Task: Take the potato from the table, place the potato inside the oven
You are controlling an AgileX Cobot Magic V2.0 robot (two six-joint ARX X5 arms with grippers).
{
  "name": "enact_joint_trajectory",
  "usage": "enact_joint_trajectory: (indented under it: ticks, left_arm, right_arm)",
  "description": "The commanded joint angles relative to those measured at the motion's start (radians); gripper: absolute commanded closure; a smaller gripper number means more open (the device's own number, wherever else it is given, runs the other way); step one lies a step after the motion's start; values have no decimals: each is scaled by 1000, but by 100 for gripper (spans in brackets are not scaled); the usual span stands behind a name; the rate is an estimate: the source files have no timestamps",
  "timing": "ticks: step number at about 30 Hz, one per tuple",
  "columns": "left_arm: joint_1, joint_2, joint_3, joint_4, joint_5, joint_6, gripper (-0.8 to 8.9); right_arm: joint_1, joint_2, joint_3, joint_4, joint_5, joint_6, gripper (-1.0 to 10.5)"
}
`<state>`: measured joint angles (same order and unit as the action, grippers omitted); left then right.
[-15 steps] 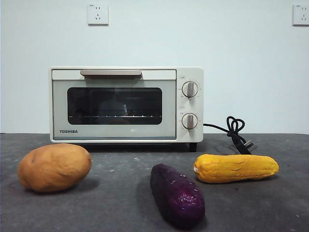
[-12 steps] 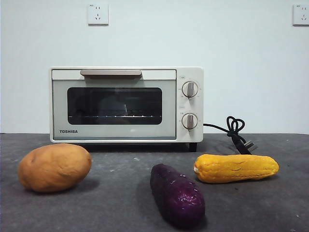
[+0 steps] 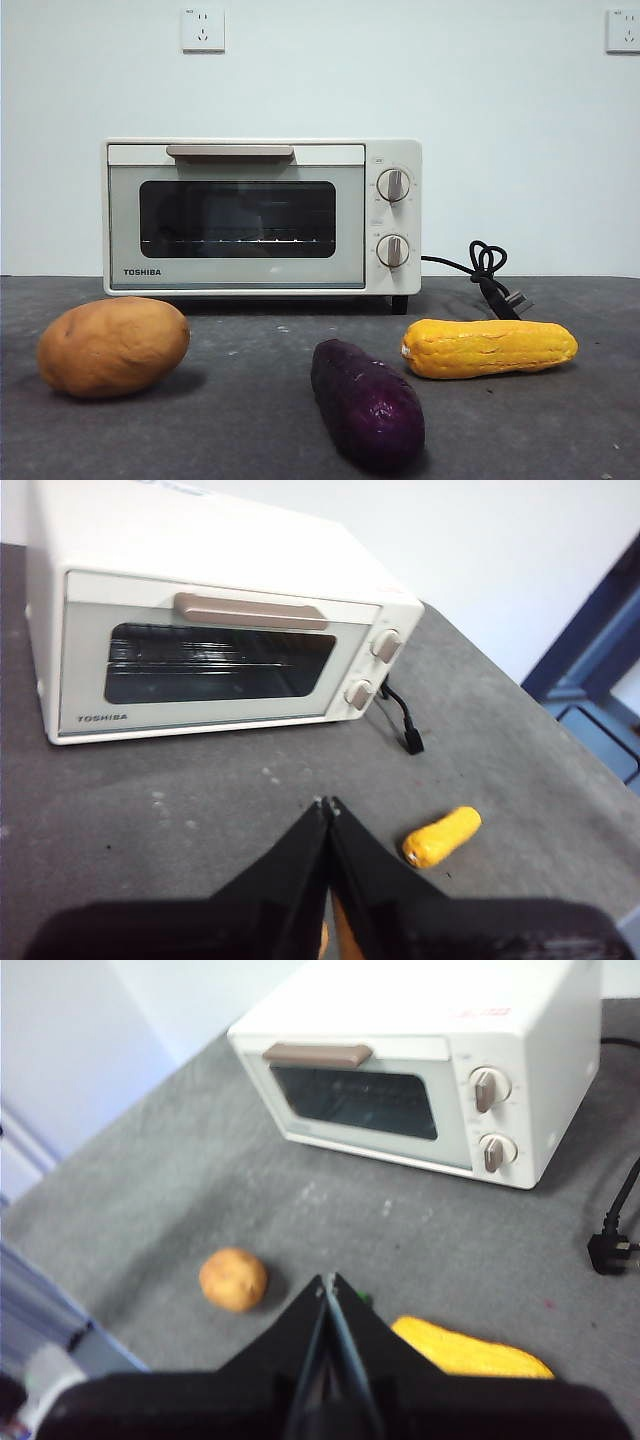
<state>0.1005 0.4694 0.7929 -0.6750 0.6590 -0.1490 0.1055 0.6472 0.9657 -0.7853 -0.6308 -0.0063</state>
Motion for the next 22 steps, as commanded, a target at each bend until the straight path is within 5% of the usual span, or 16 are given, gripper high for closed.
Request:
enact_joint_trajectory:
  ticks: [1,4,10,22]
  left_arm:
    - [-9,10,52,-60,6,86,820]
    - [-17,11,84,-98,3,110,821]
    - [-23,11,98,-113,2,124,821]
    - [-26,35,98,-64,-2,127,821]
  right_arm:
    - [3,42,77,-109,-15,-130,957]
    - [10,63,109,-143,-24,-145,854]
    - [34,66,111,-137,-25,-130,290]
    - [63,66,111,-141,-25,-122,282]
